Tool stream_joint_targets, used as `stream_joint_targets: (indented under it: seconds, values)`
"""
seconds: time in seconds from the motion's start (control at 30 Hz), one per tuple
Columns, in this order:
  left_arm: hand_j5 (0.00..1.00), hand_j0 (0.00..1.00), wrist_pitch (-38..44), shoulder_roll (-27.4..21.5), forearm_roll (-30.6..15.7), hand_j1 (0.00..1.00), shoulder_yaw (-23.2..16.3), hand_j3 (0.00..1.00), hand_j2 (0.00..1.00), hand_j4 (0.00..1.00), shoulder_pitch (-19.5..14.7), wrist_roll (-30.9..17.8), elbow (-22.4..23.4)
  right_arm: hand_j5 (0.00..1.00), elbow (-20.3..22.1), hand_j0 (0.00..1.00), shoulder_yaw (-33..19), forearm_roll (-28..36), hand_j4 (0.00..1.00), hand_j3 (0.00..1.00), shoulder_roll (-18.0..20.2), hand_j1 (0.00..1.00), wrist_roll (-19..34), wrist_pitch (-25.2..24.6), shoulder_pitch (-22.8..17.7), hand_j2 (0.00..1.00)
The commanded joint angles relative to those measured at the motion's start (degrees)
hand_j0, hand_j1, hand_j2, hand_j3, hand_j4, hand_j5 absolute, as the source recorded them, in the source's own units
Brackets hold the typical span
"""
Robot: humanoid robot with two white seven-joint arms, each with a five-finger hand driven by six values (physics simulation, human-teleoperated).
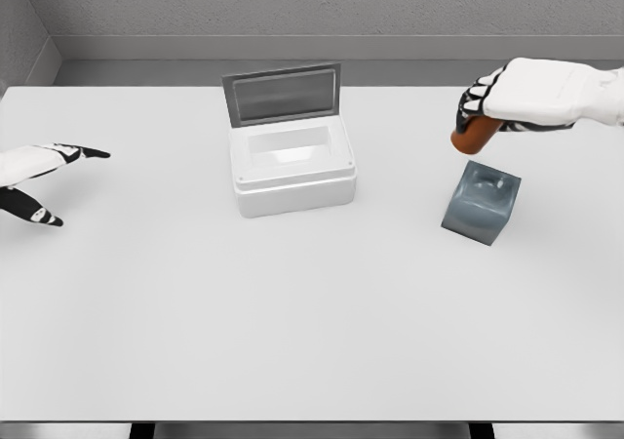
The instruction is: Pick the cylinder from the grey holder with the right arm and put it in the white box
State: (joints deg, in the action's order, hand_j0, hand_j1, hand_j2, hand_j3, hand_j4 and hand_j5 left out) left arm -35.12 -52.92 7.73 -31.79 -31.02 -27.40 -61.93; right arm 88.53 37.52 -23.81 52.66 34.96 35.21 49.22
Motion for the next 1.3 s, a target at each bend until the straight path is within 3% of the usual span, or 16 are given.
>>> stream_joint_targets:
  seconds: [0.0, 0.33, 0.47, 0.63, 1.1, 1.27]
  values:
    - [1.0, 1.0, 0.12, 0.45, -0.08, 1.0, 0.06, 1.0, 1.0, 1.0, 0.0, 0.07, -0.03, 0.46, -0.02, 0.46, 0.01, 0.43, 0.46, 0.46, -2.92, 0.46, 0.04, -0.21, 0.17, 0.46]
    - [1.0, 1.0, 0.12, 0.45, 0.0, 1.0, 0.06, 1.0, 1.0, 1.0, 0.0, -0.02, 0.06, 0.46, -1.78, 0.46, 2.03, 0.16, 0.46, 0.46, -11.0, 0.46, 0.04, -0.21, 5.1, 0.46]
    - [1.0, 1.0, 0.12, 0.45, 0.0, 1.0, 0.06, 1.0, 1.0, 1.0, 0.0, 0.07, 0.06, 0.47, -5.47, 0.47, 4.14, -0.28, 0.47, 0.47, -14.69, 0.47, 0.04, -0.21, 7.65, 0.47]
    - [1.0, 1.0, 0.12, 0.45, 0.0, 1.0, 0.06, 1.0, 1.0, 1.0, 0.0, 0.07, 0.06, 0.47, -7.05, 0.47, 4.67, -0.36, 0.47, 0.47, -18.38, 0.47, 0.04, -0.21, 8.61, 0.47]
    - [1.0, 1.0, 0.12, 0.45, 0.0, 1.0, 0.06, 1.0, 1.0, 1.0, 0.0, 0.07, 0.06, 0.47, -17.25, 0.47, 7.22, -1.51, 0.47, 0.47, -25.24, 0.47, 0.04, -0.21, 12.92, 0.47]
    - [1.0, 1.0, 0.12, 0.45, 0.0, 1.0, 0.06, 1.0, 1.0, 1.0, 0.0, -0.02, 0.06, 0.47, -17.34, 0.47, 8.45, -1.59, 0.47, 0.47, -26.3, 0.47, 0.04, -0.21, 13.27, 0.47]
